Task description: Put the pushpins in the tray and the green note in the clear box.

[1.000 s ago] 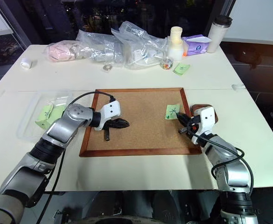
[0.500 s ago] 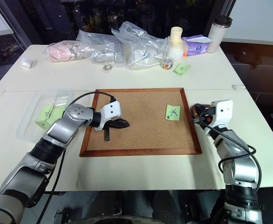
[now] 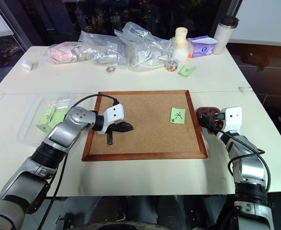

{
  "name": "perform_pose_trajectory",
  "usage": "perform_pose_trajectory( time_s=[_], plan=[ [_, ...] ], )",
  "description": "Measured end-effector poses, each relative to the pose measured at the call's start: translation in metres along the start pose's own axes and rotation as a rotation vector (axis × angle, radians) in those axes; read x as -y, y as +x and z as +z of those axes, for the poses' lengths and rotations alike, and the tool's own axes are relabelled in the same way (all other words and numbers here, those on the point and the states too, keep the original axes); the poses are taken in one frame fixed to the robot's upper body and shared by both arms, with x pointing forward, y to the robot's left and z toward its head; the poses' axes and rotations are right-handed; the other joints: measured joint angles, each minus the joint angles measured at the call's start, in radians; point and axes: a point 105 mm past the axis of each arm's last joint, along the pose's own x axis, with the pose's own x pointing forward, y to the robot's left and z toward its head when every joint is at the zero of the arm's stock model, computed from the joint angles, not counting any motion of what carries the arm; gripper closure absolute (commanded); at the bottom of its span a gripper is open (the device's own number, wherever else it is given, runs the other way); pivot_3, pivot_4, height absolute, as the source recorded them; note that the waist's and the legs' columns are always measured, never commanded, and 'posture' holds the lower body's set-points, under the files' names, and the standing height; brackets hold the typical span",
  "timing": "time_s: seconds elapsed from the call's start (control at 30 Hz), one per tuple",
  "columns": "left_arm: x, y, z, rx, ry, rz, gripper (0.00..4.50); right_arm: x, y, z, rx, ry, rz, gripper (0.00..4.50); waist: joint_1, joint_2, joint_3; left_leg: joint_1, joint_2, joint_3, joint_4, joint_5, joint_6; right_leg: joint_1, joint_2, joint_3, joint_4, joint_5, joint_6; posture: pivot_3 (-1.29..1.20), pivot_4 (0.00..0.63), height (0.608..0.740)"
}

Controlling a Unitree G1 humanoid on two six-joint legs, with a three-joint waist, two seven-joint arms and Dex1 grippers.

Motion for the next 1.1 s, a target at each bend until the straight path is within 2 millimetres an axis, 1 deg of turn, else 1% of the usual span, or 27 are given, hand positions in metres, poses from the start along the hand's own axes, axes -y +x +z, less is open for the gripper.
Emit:
perform_pose_trajectory(
  time_s=[0.23, 0.37, 0.47, 0.53, 0.6, 0.63, 0.7, 0.73, 0.77, 0.83, 1.03, 1.1],
  plan=[
    [0.000, 0.000, 0.000, 0.001, 0.001, 0.003, 4.50, 0.006, -0.004, 0.005, 0.025, 0.005, -0.032, 0.01, 0.000, 0.000, 0.000, 0.000, 0.000, 0.000, 0.000, 0.000, 0.000, 0.000, 0.000, 0.000, 0.000, 0.000, 0.000, 0.00, 0.150, 0.734],
    [0.000, 0.000, 0.000, 0.001, 0.001, 0.003, 4.50, 0.010, -0.007, 0.019, 0.080, 0.010, -0.052, 0.01, 0.000, 0.000, 0.000, 0.000, 0.000, 0.000, 0.000, 0.000, 0.000, 0.000, 0.000, 0.000, 0.000, 0.000, 0.000, 0.00, 0.150, 0.734],
    [0.000, 0.000, 0.000, 0.001, 0.001, 0.003, 4.50, 0.004, -0.009, 0.032, 0.128, 0.020, -0.025, 0.01, 0.000, 0.000, 0.000, 0.000, 0.000, 0.000, 0.000, 0.000, 0.000, 0.000, 0.000, 0.000, 0.000, 0.000, 0.000, 0.00, 0.150, 0.734],
    [0.000, 0.000, 0.000, -0.001, 0.001, 0.002, 4.50, -0.019, -0.010, 0.045, 0.157, 0.018, 0.090, 0.01, -0.001, 0.000, 0.000, 0.000, 0.000, -0.001, 0.000, 0.000, 0.000, 0.000, 0.000, 0.000, 0.000, 0.000, 0.000, 0.00, 0.150, 0.734],
    [0.000, 0.000, 0.000, -0.001, 0.001, 0.002, 4.50, -0.051, -0.011, 0.050, 0.154, 0.009, 0.236, 0.01, 0.000, 0.000, 0.000, 0.000, 0.000, -0.001, 0.000, 0.000, 0.000, 0.000, 0.000, 0.000, 0.000, 0.000, 0.000, 0.00, 0.150, 0.734],
    [0.000, 0.000, 0.000, -0.001, 0.001, 0.001, 4.50, -0.070, -0.012, 0.048, 0.143, 0.009, 0.308, 0.01, 0.000, 0.000, 0.000, 0.000, 0.000, -0.001, 0.000, 0.000, 0.000, 0.000, 0.000, 0.000, 0.000, 0.000, 0.000, 0.00, 0.150, 0.734],
    [-0.001, 0.000, 0.000, -0.002, -0.001, 0.002, 4.50, -0.107, -0.013, 0.038, 0.104, 0.027, 0.439, 0.01, 0.000, 0.000, 0.000, 0.000, 0.000, -0.002, 0.000, 0.000, 0.001, 0.000, 0.000, 0.000, 0.000, 0.000, 0.000, 0.00, 0.150, 0.734],
    [-0.001, 0.000, 0.000, -0.001, 0.000, 0.002, 4.50, -0.121, -0.013, 0.031, 0.081, 0.043, 0.482, 0.01, 0.001, 0.000, 0.000, 0.000, 0.000, -0.002, 0.000, 0.000, 0.001, 0.000, 0.000, 0.000, 0.000, 0.000, 0.000, 0.00, 0.150, 0.734],
    [-0.001, 0.000, 0.001, 0.000, 0.000, 0.001, 4.50, -0.129, -0.013, 0.027, 0.066, 0.050, 0.503, 0.01, 0.002, 0.000, 0.000, 0.000, 0.000, -0.002, 0.000, -0.001, 0.001, 0.000, 0.000, 0.000, 0.000, 0.000, 0.000, 0.00, 0.150, 0.734],
    [-0.001, 0.000, 0.001, 0.000, 0.000, 0.001, 4.50, -0.132, -0.012, 0.022, 0.053, 0.043, 0.507, 0.01, 0.001, 0.000, 0.000, 0.000, 0.000, -0.002, 0.000, -0.001, 0.001, 0.000, 0.000, 0.000, -0.001, 0.000, 0.000, 0.00, 0.150, 0.734],
    [-0.001, 0.000, 0.000, -0.001, -0.001, 0.003, 4.50, -0.130, -0.003, 0.005, 0.010, 0.052, 0.473, 0.01, -0.001, 0.000, 0.000, 0.000, 0.000, -0.001, 0.000, -0.001, 0.001, 0.000, 0.000, 0.000, -0.001, 0.000, -0.001, 0.00, 0.150, 0.734],
    [-0.001, 0.000, 0.000, -0.001, -0.002, 0.003, 4.50, -0.130, -0.001, 0.005, 0.015, 0.044, 0.472, 0.01, -0.001, 0.000, 0.000, 0.000, 0.000, -0.001, 0.000, -0.001, 0.001, 0.000, 0.000, 0.000, -0.001, 0.000, -0.001, 0.00, 0.150, 0.734]
  ],
)
